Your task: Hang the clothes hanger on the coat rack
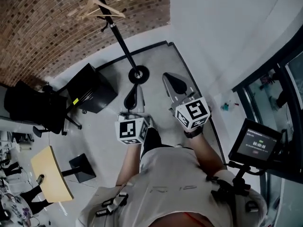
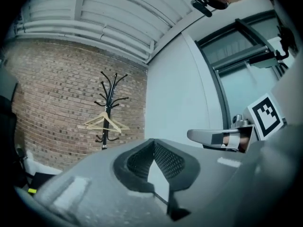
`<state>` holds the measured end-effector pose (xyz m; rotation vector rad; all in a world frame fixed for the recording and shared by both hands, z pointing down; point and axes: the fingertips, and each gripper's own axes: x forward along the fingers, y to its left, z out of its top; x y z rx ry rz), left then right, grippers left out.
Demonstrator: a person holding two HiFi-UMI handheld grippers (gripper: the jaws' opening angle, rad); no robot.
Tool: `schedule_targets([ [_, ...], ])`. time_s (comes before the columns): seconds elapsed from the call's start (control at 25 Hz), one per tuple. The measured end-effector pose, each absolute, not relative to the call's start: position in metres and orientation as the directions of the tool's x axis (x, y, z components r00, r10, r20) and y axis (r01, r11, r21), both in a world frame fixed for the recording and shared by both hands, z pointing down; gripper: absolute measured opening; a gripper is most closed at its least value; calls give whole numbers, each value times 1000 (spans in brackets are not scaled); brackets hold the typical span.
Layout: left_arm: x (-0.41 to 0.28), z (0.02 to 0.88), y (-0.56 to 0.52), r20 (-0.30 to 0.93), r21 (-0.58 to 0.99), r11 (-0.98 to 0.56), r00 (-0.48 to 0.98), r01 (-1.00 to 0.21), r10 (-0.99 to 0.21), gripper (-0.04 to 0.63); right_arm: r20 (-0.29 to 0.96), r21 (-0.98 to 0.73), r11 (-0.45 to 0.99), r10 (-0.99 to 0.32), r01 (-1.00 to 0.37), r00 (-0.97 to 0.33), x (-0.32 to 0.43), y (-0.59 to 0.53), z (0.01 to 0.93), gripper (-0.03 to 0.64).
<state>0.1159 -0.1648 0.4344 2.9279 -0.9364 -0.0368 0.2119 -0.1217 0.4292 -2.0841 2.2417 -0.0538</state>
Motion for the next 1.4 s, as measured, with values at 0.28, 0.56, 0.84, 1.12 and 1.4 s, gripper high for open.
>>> schedule_targets([
  [0.28, 121, 442, -67, 47, 92, -816, 821, -571, -570, 0, 107, -215, -18, -994, -976, -6, 217, -14, 477, 0],
  [0.56, 131, 382, -26, -36, -8, -910, 910, -414, -414, -2, -10, -109, 91, -996, -990, -90, 185, -5, 401, 0],
  [0.84, 52, 369, -38, -71, 93, -895, 893, -437, -444, 0, -59, -74, 265, -964, -961, -261, 114, -23, 367, 2],
  [1.12, -20, 379, -57, -77, 105, -834, 832, -541, -550, 0, -10, -32, 323, -946, -946, -323, 30, -38, 378, 5],
  [1.4, -46, 399, -54, -46, 74, -820, 819, -568, -572, 0, 15, 41, 284, -959, -958, -283, -4, -25, 386, 6],
])
